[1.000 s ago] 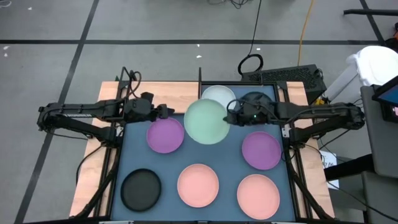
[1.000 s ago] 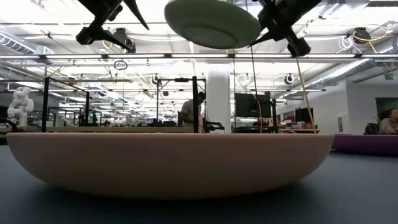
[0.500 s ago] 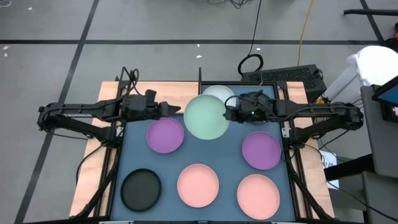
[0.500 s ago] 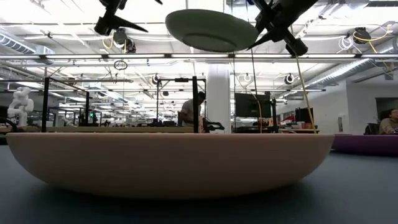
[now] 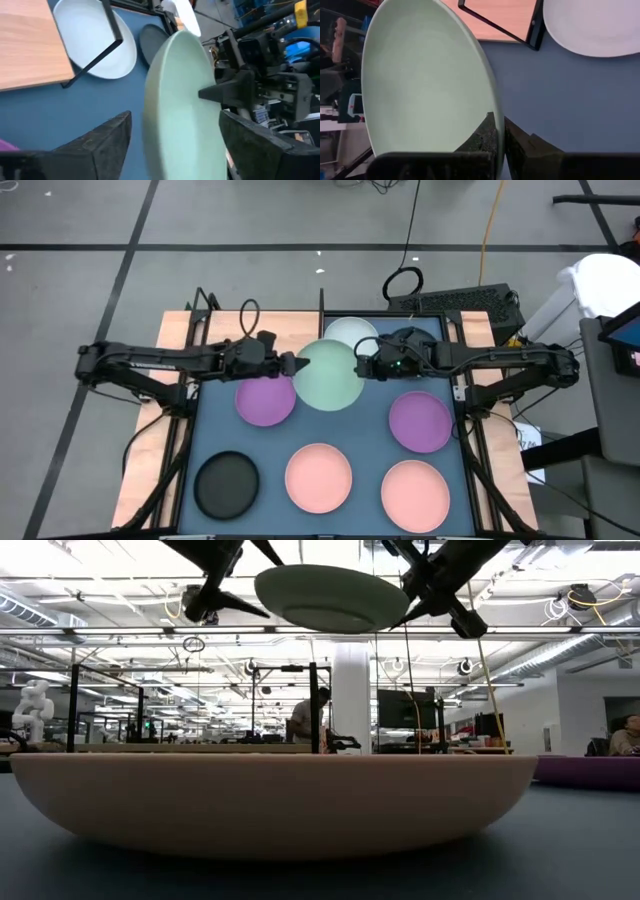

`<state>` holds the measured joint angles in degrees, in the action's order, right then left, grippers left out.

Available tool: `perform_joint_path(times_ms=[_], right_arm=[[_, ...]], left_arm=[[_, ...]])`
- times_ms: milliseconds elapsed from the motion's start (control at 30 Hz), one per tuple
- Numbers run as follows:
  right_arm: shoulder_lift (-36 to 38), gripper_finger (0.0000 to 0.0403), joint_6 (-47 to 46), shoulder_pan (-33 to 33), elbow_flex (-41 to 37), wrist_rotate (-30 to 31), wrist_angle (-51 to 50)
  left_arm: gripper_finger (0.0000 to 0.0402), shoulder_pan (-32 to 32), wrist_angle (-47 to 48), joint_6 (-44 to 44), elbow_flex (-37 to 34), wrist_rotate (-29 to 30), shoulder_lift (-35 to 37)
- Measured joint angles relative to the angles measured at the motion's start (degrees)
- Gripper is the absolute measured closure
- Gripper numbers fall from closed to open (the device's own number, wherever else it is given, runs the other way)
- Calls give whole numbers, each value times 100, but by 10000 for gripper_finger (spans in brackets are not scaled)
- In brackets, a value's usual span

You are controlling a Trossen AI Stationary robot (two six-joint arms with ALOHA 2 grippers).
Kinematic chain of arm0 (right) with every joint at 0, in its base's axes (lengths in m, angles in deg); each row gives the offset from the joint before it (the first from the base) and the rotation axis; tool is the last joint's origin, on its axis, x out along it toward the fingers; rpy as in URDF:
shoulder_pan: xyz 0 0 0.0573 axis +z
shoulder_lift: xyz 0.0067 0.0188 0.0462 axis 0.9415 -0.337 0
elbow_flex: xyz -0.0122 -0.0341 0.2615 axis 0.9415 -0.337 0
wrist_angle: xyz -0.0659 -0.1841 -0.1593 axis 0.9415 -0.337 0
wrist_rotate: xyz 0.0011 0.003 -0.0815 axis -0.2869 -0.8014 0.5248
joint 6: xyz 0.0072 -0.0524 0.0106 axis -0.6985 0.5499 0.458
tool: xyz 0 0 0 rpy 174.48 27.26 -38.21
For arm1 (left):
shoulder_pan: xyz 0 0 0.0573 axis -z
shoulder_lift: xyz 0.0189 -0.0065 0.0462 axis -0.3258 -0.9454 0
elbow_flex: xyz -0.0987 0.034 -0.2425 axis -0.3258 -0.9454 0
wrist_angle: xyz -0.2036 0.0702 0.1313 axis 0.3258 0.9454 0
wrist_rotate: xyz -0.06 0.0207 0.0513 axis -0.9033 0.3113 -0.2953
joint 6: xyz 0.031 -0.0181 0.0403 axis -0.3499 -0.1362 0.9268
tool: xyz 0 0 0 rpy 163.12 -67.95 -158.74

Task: Place and stack plates onto a shelf
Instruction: Put the light green plate on the shelf

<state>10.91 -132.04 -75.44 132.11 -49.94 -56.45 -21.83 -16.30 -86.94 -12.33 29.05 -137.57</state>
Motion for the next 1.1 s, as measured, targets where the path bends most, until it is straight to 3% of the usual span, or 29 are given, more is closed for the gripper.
perform_joint_path(times_ms=[633, 800, 1100], right_arm=[[13, 401, 395, -43, 0, 155, -48], [15, 376, 425, -39, 4, 259, -26], [127, 254, 294, -134, 4, 272, -15]], left_arm=[[354, -39, 145, 103, -12, 130, -97], [372, -51, 185, 268, -17, 242, -108], [377, -61, 208, 202, -17, 222, -40]])
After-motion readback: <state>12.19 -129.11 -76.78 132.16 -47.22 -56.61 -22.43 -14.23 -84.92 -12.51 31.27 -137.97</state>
